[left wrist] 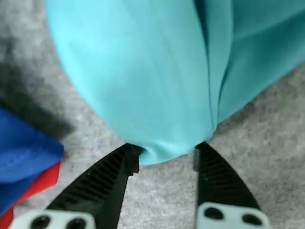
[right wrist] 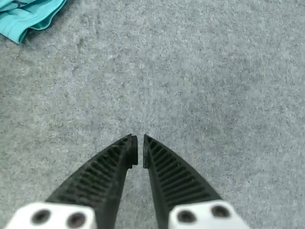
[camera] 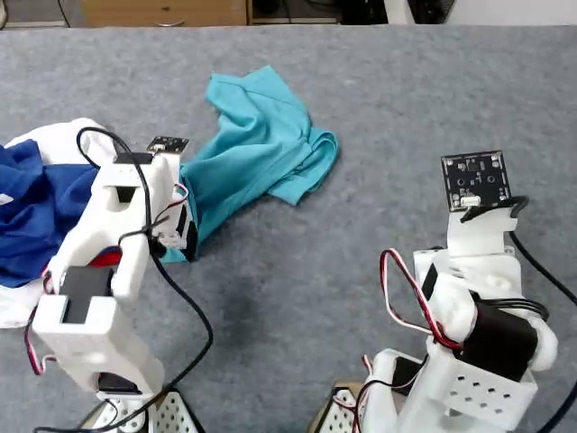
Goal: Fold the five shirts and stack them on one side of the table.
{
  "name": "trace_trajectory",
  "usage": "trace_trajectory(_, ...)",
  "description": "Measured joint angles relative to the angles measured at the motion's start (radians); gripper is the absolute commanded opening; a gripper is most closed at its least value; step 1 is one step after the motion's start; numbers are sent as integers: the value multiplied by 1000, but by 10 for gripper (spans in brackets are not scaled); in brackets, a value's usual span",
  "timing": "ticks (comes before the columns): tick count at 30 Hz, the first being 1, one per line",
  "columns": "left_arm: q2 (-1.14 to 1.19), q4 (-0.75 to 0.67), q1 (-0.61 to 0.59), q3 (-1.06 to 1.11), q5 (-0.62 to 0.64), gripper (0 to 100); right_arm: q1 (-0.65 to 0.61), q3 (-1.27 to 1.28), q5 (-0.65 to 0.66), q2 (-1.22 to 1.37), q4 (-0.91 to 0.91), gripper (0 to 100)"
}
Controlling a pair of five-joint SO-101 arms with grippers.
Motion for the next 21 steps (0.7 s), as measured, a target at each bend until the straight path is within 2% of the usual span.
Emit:
trace_trajectory(6, 41, 6, 37, -41, -2, 51, 0, 0, 0, 0, 0, 44)
trace_trajectory(11, 14, 46, 120, -51, 0, 16, 0, 0, 0, 0, 0, 43)
trace_trajectory(14, -64, 117, 180, -81, 6, 18, 0, 0, 0, 0, 0, 41)
trace_trajectory(21, -338, 282, 259, -247, 150, 18, 0, 0, 0, 0, 0, 41)
